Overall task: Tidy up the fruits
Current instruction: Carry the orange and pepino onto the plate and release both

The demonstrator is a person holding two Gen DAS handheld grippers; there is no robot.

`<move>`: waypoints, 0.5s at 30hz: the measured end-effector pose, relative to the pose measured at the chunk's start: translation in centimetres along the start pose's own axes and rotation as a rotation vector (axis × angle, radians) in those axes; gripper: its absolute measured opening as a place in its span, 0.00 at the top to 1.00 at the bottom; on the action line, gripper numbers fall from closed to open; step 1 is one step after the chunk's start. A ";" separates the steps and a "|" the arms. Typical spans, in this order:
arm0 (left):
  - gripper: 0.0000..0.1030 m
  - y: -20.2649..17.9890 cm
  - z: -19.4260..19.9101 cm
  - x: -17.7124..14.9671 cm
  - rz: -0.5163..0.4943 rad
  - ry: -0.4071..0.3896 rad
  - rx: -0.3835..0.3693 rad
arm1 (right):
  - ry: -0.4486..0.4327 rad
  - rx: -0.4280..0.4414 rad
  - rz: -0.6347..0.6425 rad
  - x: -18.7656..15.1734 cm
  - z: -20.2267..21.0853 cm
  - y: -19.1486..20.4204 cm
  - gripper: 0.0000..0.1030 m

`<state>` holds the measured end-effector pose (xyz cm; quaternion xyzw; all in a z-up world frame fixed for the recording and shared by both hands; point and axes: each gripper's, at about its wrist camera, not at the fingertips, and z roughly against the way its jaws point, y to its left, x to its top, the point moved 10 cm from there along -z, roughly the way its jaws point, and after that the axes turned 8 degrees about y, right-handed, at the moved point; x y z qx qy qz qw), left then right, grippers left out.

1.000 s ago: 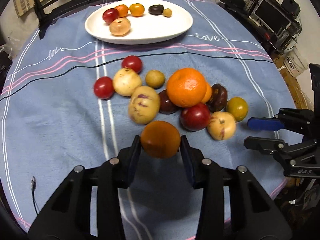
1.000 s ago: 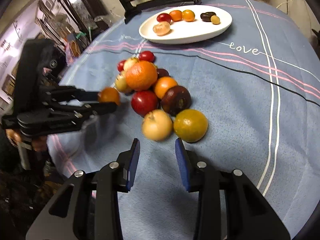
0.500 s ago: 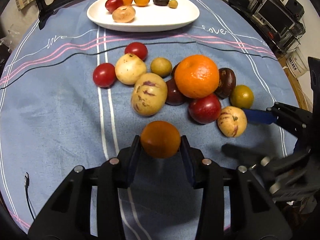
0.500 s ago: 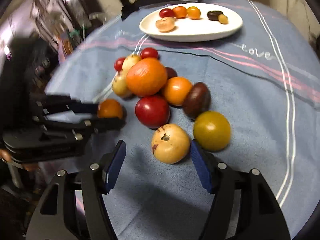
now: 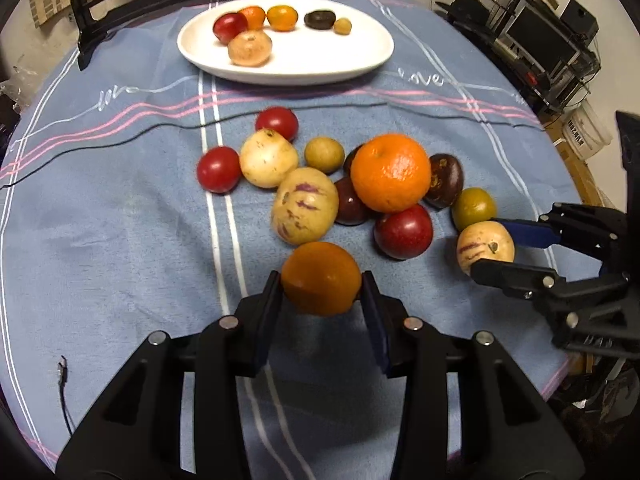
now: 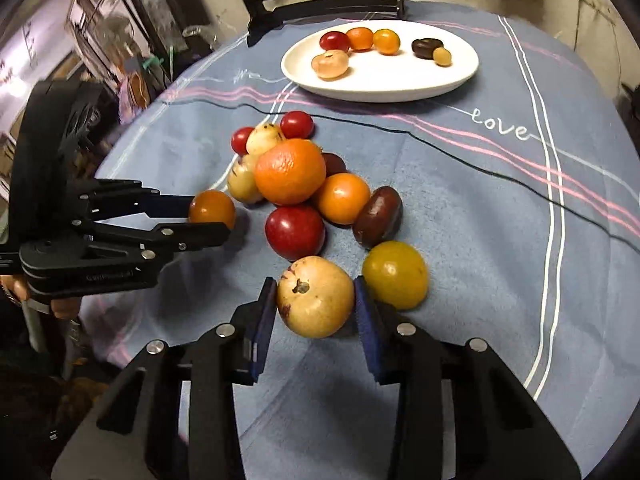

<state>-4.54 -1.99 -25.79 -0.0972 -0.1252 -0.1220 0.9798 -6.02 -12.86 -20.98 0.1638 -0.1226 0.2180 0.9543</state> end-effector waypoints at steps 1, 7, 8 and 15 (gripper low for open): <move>0.61 0.1 0.4 0.1 0.001 -0.007 -0.005 | -0.002 0.006 -0.010 0.0 0.2 -0.2 0.62; 0.61 0.8 3.8 2.5 0.005 -0.075 -0.012 | -0.052 0.037 -0.045 1.5 3.0 -1.1 0.62; 0.61 0.9 4.3 3.2 0.002 -0.088 -0.011 | -0.074 0.040 -0.049 2.4 3.9 -1.4 0.62; 0.61 2.3 6.6 11.4 -0.018 -0.187 0.046 | -0.207 0.002 0.010 11.5 8.1 -3.0 0.62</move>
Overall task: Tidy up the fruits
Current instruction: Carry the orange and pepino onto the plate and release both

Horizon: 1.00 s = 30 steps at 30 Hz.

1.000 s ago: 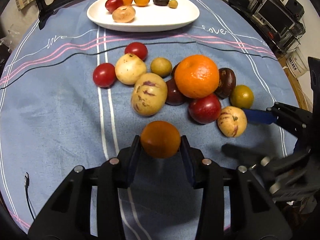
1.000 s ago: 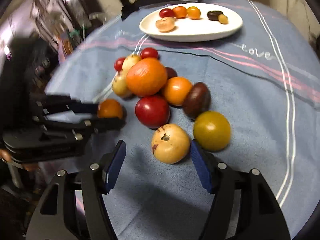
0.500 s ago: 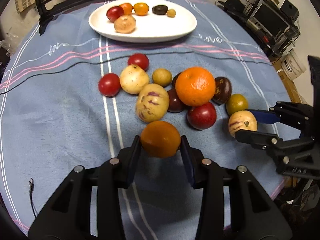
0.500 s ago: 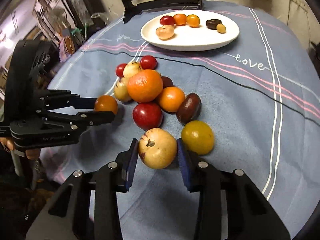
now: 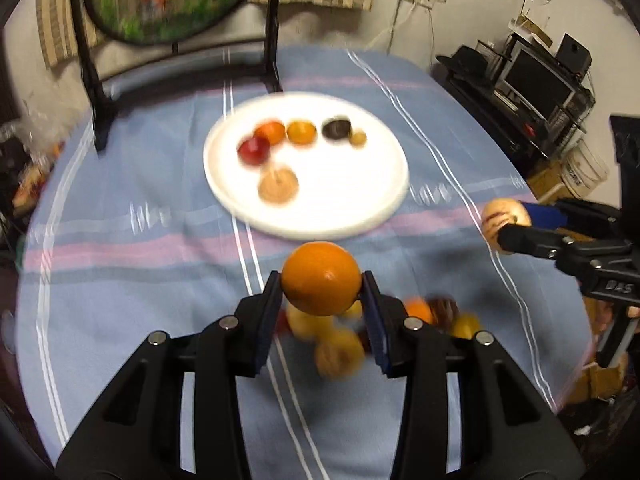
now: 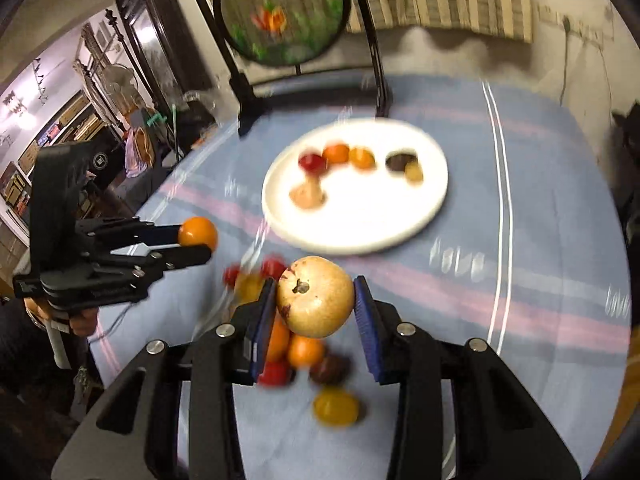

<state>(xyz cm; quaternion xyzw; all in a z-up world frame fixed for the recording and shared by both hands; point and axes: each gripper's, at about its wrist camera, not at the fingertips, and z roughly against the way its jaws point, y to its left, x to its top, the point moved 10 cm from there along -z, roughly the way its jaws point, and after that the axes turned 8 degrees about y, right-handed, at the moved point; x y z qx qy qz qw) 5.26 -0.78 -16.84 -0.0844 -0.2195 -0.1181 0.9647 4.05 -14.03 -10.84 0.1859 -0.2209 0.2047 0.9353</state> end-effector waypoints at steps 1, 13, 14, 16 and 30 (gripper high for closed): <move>0.61 0.1 -0.1 0.9 -0.003 -0.005 0.008 | -0.012 -0.008 0.009 1.2 -0.1 -0.1 0.62; 0.61 1.0 -7.4 10.5 -0.002 0.029 0.098 | 0.030 -0.041 -0.015 9.5 -8.2 -4.5 0.62; 0.61 1.0 -8.1 10.8 -0.007 0.036 0.106 | 0.042 -0.045 -0.016 9.8 -9.1 -5.0 0.62; 0.61 1.1 -9.1 10.9 -0.019 0.046 0.128 | 0.062 -0.049 -0.017 10.0 -10.3 -5.7 0.62; 0.42 2.2 -11.9 11.2 -0.009 0.076 0.164 | 0.149 -0.058 -0.026 10.1 -13.6 -7.4 0.60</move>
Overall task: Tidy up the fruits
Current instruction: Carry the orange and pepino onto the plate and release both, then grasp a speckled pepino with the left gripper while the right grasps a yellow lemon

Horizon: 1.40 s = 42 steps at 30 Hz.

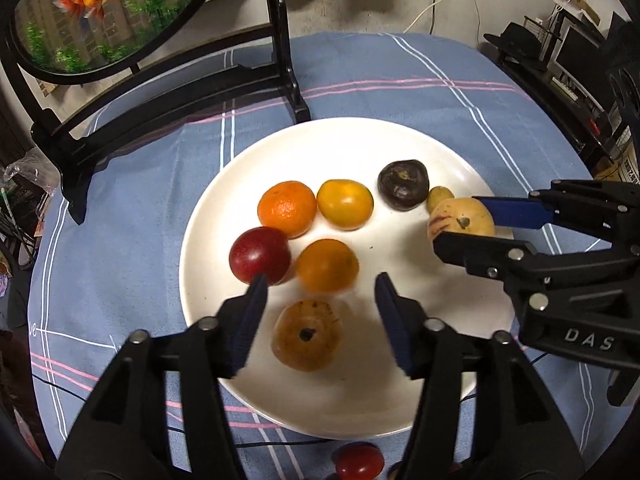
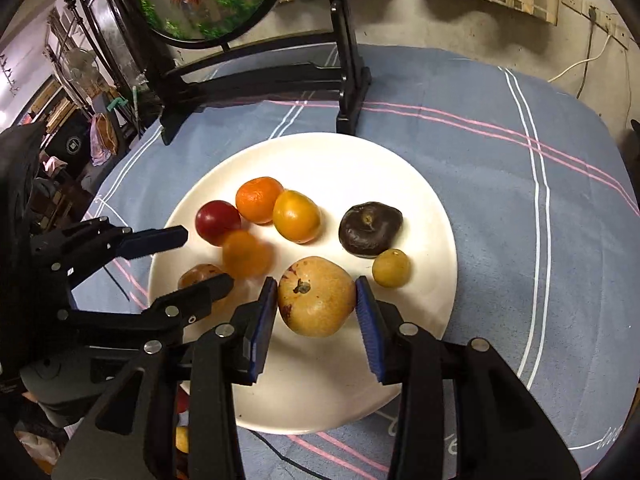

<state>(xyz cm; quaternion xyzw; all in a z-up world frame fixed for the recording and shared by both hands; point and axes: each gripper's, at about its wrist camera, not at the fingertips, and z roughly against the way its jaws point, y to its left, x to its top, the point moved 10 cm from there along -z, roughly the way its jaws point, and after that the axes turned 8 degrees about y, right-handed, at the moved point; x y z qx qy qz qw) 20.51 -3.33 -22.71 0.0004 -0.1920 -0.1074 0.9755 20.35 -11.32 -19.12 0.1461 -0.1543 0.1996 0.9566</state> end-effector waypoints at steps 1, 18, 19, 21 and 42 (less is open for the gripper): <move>0.42 0.0 0.1 0.1 0.000 -0.002 0.002 | -0.001 -0.003 -0.001 -0.1 0.2 -0.1 0.60; 0.36 3.9 8.6 -5.3 0.050 -0.095 0.005 | -0.107 0.028 -0.015 -6.1 9.2 1.6 0.57; 0.36 4.1 8.9 -6.0 0.050 -0.095 0.005 | -0.101 0.029 -0.004 -7.4 9.4 1.8 0.53; 0.36 4.1 9.4 -8.4 0.055 -0.085 -0.010 | -0.081 0.009 0.027 -10.9 9.6 2.4 0.41; 0.35 -1.5 5.8 -22.8 -0.003 0.103 -0.137 | 0.161 -0.056 0.172 -23.7 2.9 6.1 0.63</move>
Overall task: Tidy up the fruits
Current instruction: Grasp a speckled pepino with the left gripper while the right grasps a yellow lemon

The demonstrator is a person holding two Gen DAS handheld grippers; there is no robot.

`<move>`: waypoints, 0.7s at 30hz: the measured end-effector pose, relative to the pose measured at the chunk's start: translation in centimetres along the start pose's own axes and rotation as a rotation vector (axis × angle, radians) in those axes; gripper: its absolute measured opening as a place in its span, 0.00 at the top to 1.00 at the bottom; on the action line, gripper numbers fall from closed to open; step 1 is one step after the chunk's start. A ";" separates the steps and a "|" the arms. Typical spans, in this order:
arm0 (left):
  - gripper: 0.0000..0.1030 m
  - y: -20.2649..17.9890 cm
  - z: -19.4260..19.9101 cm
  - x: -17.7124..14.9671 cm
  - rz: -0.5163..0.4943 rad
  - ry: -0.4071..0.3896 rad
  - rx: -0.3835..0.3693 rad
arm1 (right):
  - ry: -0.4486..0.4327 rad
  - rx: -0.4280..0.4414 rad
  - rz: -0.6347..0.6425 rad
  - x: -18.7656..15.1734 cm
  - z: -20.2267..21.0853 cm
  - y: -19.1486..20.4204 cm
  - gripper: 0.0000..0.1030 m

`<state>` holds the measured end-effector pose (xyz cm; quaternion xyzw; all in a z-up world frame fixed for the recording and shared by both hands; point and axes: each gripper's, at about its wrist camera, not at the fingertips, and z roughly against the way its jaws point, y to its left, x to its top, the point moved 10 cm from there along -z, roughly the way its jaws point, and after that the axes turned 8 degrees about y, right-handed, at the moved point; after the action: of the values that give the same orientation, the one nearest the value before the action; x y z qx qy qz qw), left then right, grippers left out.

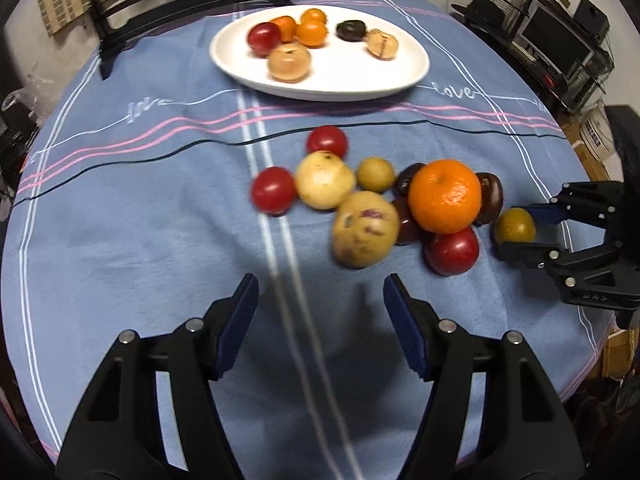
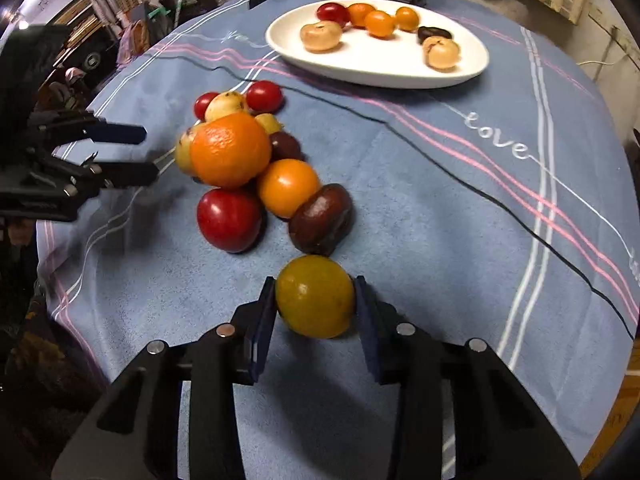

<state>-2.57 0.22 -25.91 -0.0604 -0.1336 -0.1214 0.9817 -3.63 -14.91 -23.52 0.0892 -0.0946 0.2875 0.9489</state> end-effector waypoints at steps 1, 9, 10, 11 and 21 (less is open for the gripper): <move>0.35 -0.5 -0.3 0.3 -0.010 -0.003 -0.005 | -0.001 0.018 -0.019 0.0 0.2 -0.4 0.63; 0.32 -1.5 -2.8 2.4 -0.069 -0.002 0.016 | -0.022 0.072 -0.137 -0.7 1.1 -1.7 0.63; 0.31 -1.6 -2.9 2.6 -0.078 -0.010 0.015 | -0.021 0.082 -0.148 -0.7 1.0 -1.6 0.63; 0.32 -1.7 -2.9 2.8 -0.084 -0.016 0.005 | -0.021 0.087 -0.154 -0.9 1.0 -1.6 0.63; 0.62 -2.0 -2.3 2.7 -0.107 -0.018 -0.066 | -0.021 0.102 -0.175 -0.5 0.8 -1.6 0.63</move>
<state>0.01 -2.69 -27.20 -0.0864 -0.1415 -0.1772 0.9701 -3.28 -16.65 -23.03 0.1482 -0.0817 0.2070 0.9636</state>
